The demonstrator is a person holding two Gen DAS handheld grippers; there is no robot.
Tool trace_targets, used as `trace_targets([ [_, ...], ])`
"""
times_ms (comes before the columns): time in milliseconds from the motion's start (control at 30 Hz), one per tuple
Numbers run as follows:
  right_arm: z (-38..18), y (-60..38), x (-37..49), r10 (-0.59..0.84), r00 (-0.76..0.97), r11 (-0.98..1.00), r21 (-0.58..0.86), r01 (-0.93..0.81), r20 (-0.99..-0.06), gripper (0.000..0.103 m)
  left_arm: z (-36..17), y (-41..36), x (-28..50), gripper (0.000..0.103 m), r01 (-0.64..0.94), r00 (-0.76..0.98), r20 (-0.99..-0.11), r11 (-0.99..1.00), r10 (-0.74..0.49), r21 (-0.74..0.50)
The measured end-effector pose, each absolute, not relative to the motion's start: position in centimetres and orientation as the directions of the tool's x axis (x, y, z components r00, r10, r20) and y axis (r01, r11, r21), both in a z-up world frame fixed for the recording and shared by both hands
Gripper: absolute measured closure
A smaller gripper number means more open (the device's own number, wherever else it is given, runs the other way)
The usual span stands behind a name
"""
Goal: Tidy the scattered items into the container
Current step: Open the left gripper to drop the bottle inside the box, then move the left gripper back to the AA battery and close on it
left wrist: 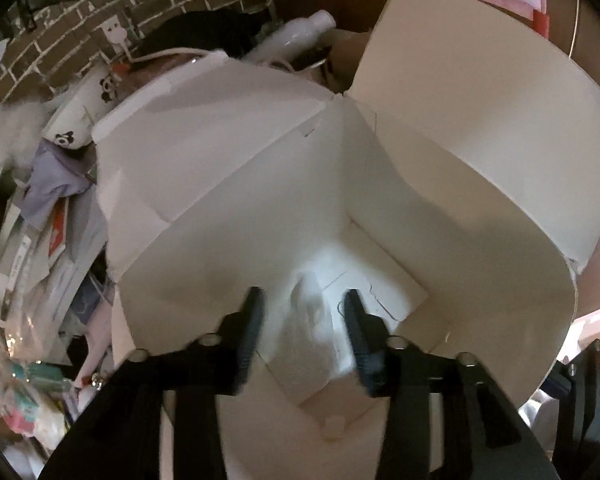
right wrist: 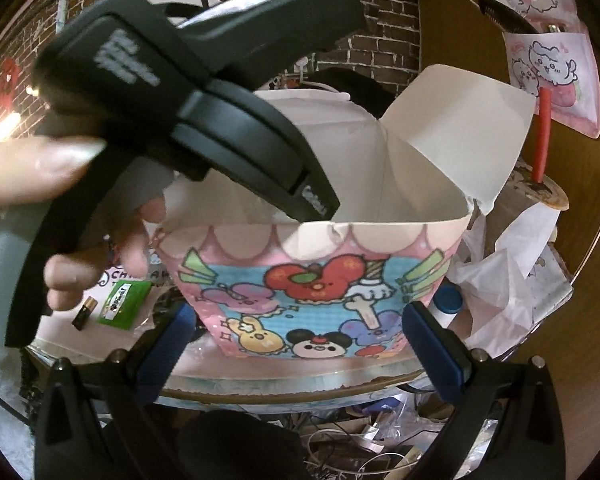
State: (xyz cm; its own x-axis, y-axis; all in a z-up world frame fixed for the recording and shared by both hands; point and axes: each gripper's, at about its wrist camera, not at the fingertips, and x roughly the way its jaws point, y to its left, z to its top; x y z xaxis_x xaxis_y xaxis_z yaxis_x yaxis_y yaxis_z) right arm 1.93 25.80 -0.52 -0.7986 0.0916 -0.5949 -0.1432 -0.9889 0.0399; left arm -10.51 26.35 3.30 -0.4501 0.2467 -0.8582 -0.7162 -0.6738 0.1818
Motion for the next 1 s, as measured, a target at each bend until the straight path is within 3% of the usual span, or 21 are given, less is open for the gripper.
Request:
trace_targets([
  [33, -0.5, 25.8, 1.9, 0.091, -0.799, -0.989, 0.040, -0.143, -0.595, 0.000, 3.5, 26.2, -10.4, 0.033, -0.711, -0.457, -0.853, -0.680, 0.251, 0.181],
  [67, -0.6, 25.8, 1.9, 0.092, -0.799, -0.989, 0.039, -0.143, -0.595, 0.000, 3.7, 25.9, -10.3, 0.030, -0.707, -0.459, -0.848, -0.687, 0.264, 0.168],
  [300, -0.7, 25.9, 2.0, 0.087, -0.799, -0.989, 0.043, -0.139, -0.596, 0.000, 5.1, 24.1, -10.6, 0.027, -0.694, -0.453, -0.815, -0.717, 0.360, 0.070],
  [467, -0.9, 25.9, 2.1, 0.074, -0.803, -0.991, 0.049, -0.128, -0.592, 0.000, 8.0, 21.0, -10.5, 0.022, -0.715, -0.443, -0.729, -0.696, 0.522, -0.064],
  [500, -0.9, 25.9, 2.1, 0.069, -0.803, -0.991, 0.051, -0.123, -0.593, 0.000, 8.5, 20.4, -10.4, 0.017, -0.719, -0.445, -0.713, -0.691, 0.542, -0.077],
  [667, -1.5, 25.2, 2.0, 0.043, -0.802, -0.994, 0.057, -0.095, -0.596, 0.000, 11.4, 16.5, -8.6, 0.011, -0.717, -0.510, -0.602, -0.690, 0.614, -0.098],
  [1000, -1.8, 23.3, 2.0, 0.020, -0.799, -0.998, 0.032, -0.049, -0.601, 0.000, 13.4, 7.2, -3.1, 0.006, -0.556, -0.762, -0.376, -0.830, 0.527, -0.037],
])
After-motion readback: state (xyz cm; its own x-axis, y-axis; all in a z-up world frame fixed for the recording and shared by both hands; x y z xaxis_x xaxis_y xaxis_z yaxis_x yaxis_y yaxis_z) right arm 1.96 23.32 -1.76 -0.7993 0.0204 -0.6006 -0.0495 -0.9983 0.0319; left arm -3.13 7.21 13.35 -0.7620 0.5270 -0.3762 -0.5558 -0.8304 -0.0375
